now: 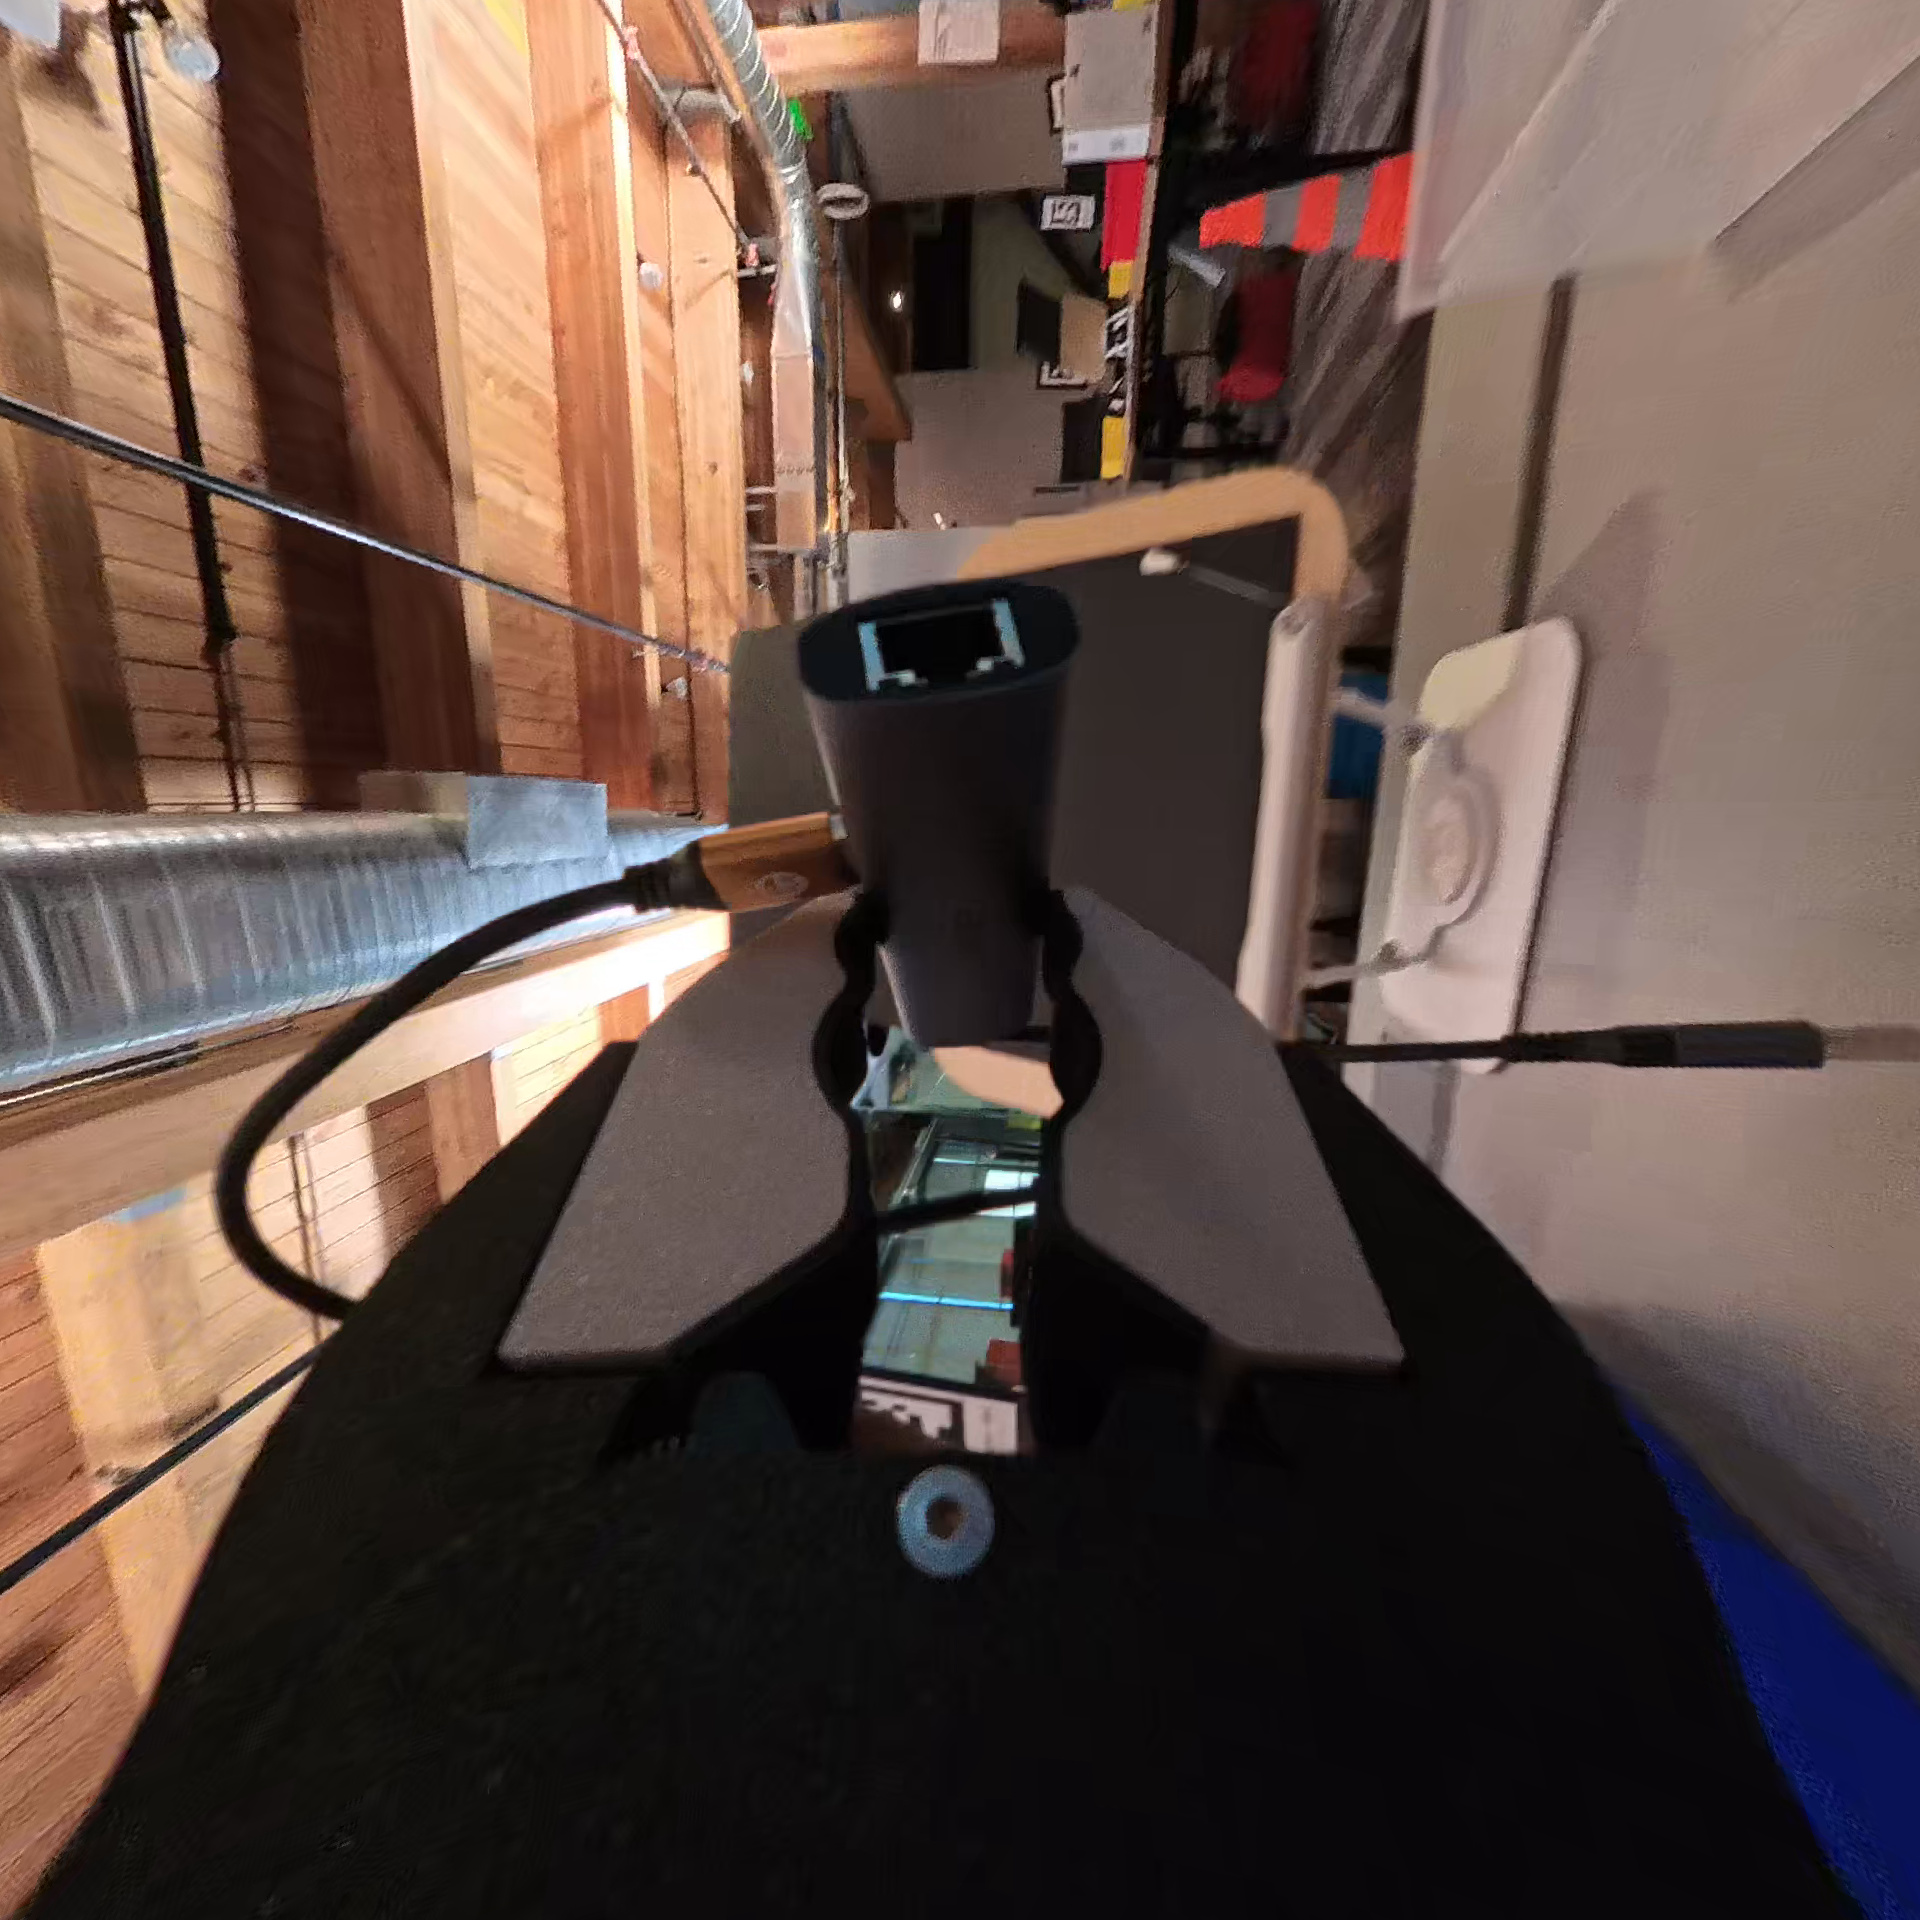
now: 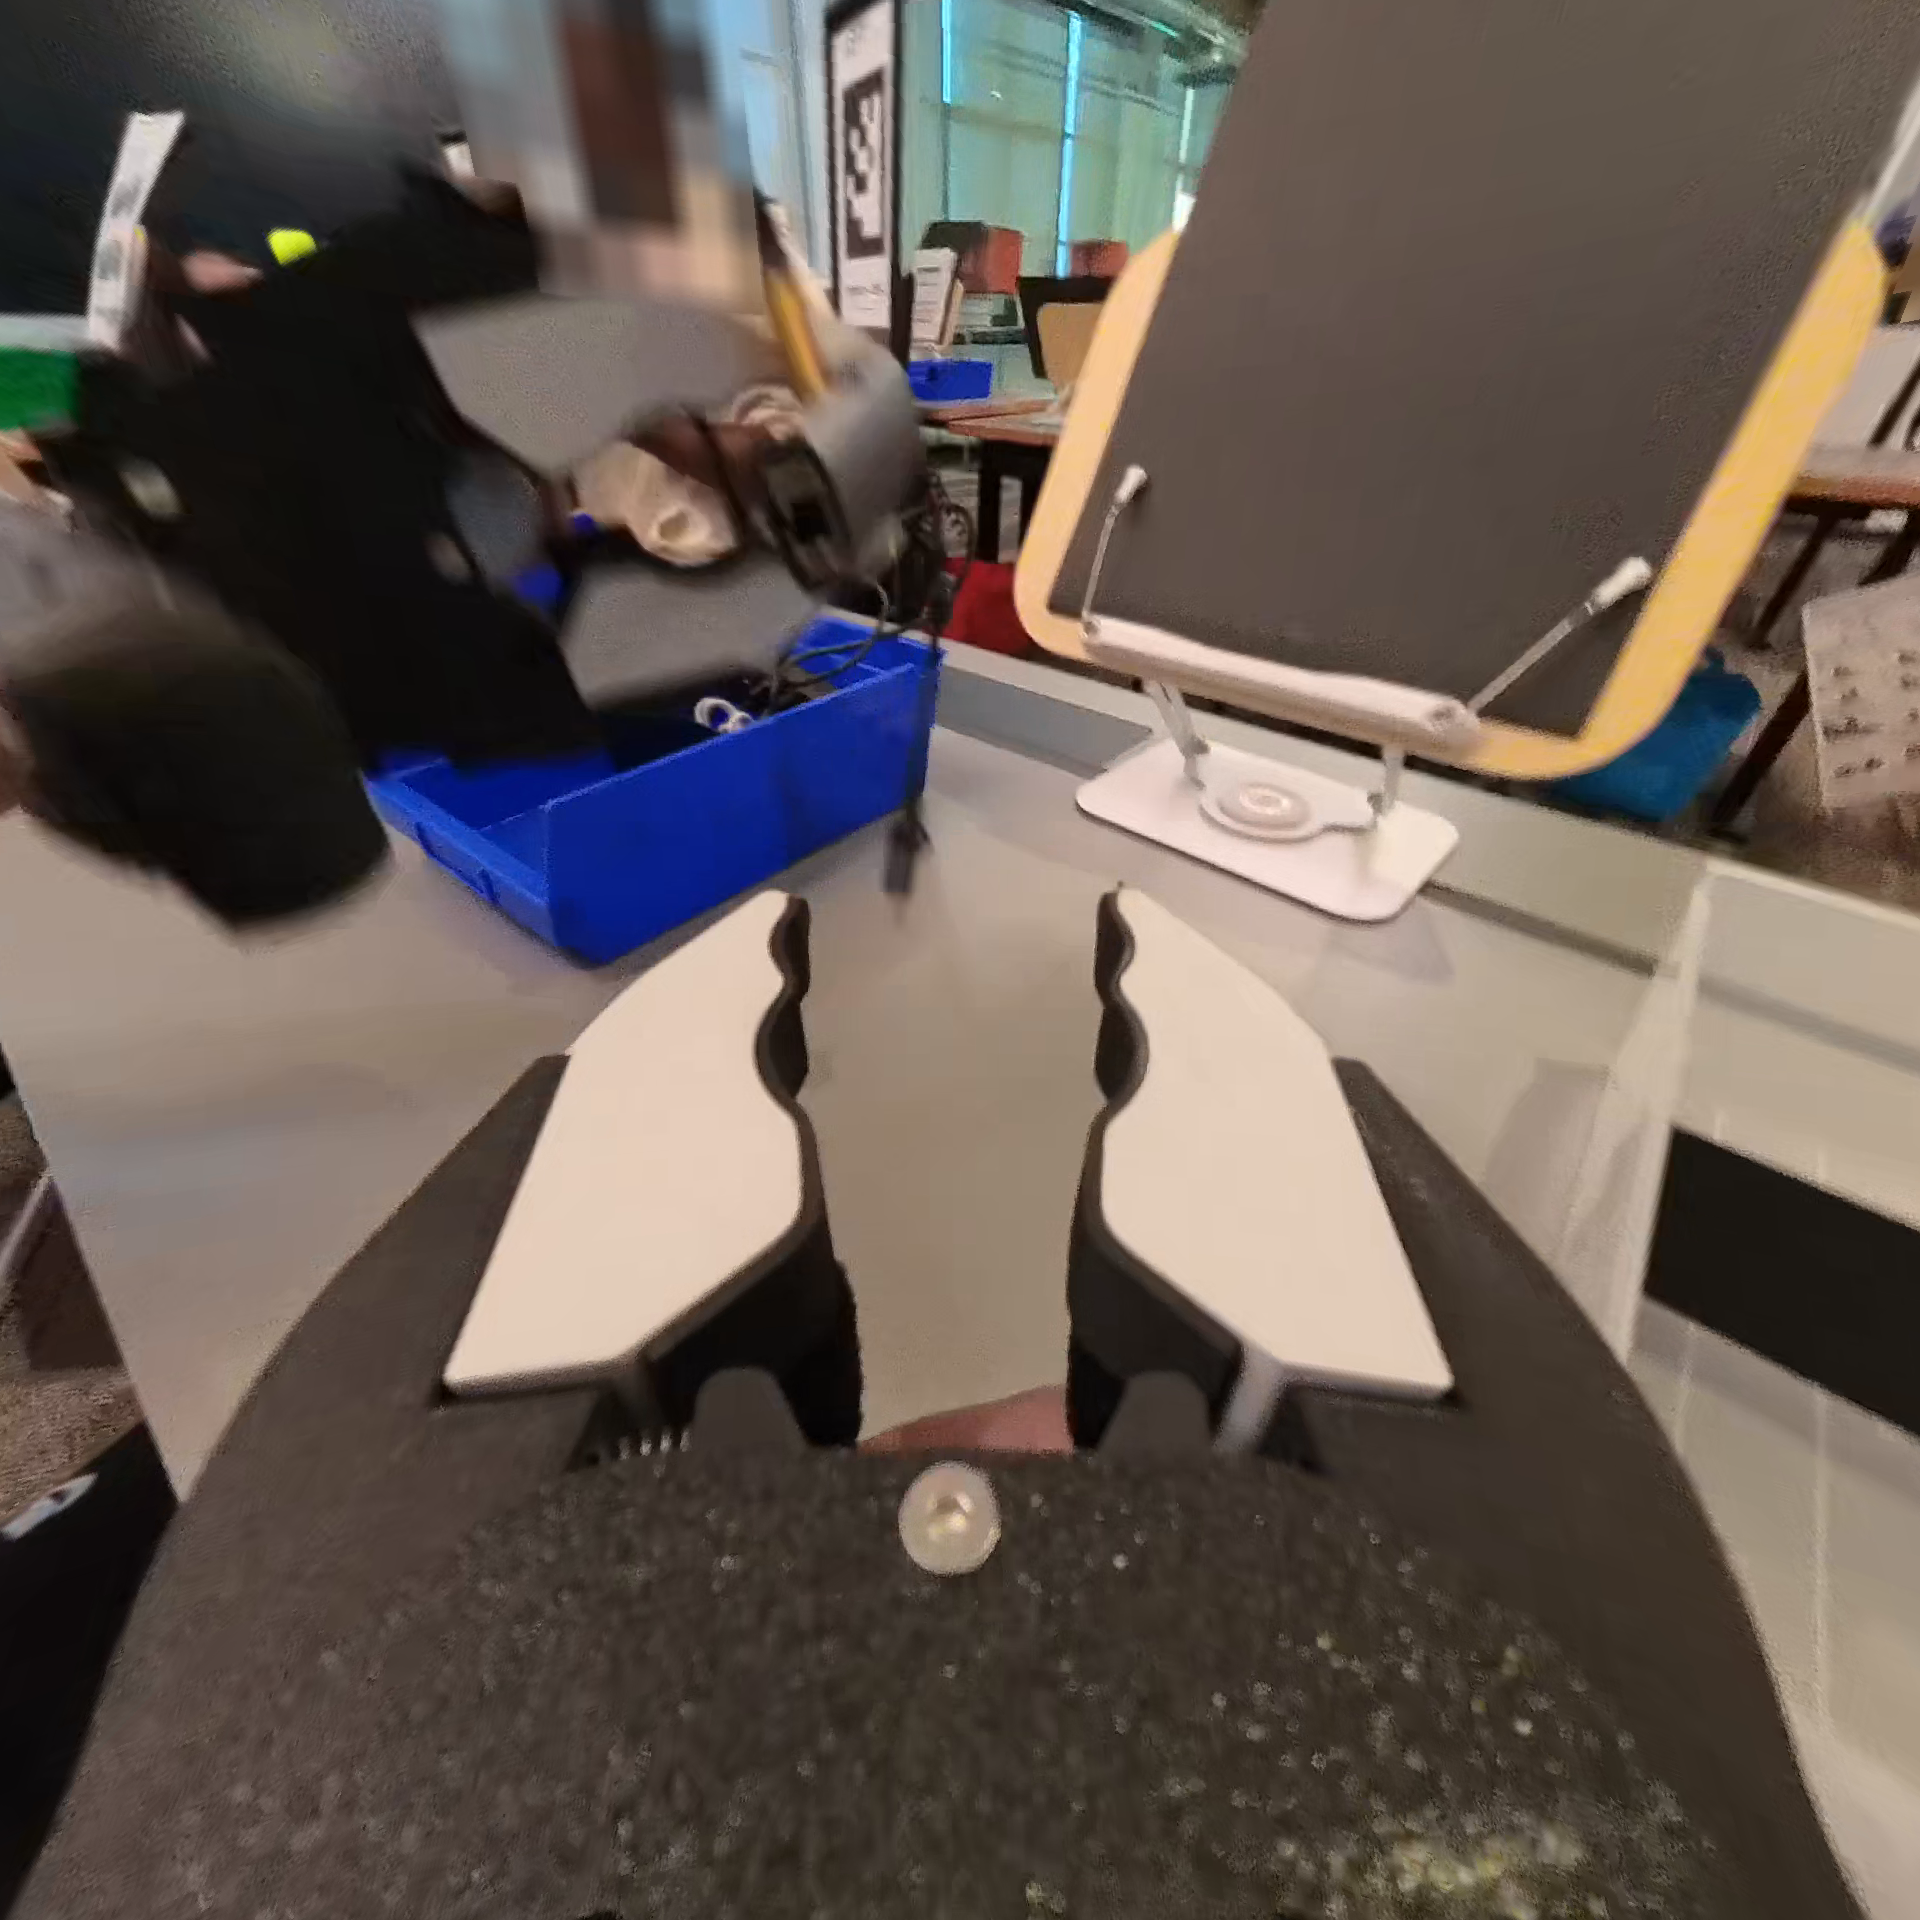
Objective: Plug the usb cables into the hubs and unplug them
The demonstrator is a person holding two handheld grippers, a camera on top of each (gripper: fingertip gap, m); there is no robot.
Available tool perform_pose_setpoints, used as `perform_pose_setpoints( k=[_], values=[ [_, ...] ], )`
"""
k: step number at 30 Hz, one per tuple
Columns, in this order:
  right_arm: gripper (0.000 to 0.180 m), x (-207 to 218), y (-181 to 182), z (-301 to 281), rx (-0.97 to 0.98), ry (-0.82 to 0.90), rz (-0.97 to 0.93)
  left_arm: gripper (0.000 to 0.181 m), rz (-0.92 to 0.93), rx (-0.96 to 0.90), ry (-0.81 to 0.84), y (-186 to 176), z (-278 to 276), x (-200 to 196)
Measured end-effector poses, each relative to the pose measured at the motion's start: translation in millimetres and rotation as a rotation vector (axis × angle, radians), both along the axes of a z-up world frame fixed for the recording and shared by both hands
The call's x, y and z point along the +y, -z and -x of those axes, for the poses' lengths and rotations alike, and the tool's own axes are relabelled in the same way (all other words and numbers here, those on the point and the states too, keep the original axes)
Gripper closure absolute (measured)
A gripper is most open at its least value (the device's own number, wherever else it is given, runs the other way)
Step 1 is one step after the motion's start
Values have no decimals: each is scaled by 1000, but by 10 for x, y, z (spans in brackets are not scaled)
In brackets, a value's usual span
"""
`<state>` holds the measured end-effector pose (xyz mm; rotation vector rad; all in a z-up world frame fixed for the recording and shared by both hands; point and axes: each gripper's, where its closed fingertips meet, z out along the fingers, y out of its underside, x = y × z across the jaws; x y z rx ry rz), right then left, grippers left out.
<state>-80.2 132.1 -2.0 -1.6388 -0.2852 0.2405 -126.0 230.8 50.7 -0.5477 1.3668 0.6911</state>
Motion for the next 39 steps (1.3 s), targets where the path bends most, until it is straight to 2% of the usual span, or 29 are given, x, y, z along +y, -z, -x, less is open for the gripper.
perform_pose_setpoints(
  k=[3, 6, 9, 12, 14, 17, 19, 21, 24, 26, 28, 31, 33, 39],
  values=[
    [129, 140, -44, 142, -37, -11, -10, 151, 20, 14, 23, 299, -254, -204],
    [137, 286, 85, 108, -56, 19, 27, 150, 22, 27, 44, 514, -408, -381],
    [159, 379, 247, 46, -69, 31, 55, 151, 27, 36, 72, 663, -488, -541],
    [163, 410, 385, -14, -140, 57, 48, 152, 130, 41, 84, 838, -438, -553],
    [163, 441, 508, -79, -235, 93, 27, 156, 339, -22, 66, 973, -302, -551],
    [163, 440, 600, -145, -393, 134, -66, 152, 873, -204, 116, 1207, -139, -751],
    [163, 415, 627, -73, -530, 128, -141, 147, 1192, -357, 180, 1231, -91, -901],
    [163, 382, 660, 66, -629, 102, -198, 145, 1343, -454, 217, 1179, -53, -942],
    [163, 358, 736, 272, -698, 54, -222, 147, 1384, -545, 239, 1105, 0, -876],
    [163, 372, 759, 308, -717, 69, -220, 158, 1391, -533, 253, 1138, 6, -907],
    [162, 379, 791, 336, -729, 55, -211, 158, 1370, -531, 235, 1180, -1, -910],
    [162, 383, 882, 386, -860, 78, -220, 155, 1384, -556, 241, 1190, -52, -952],
    [162, 383, 954, 385, -834, 76, -199, 170, 1355, -559, 186, 1255, -36, -886],
    [163, 400, 1034, 346, -871, 95, -191, 156, 1382, -549, 165, 1364, -36, -864]
  ],
)
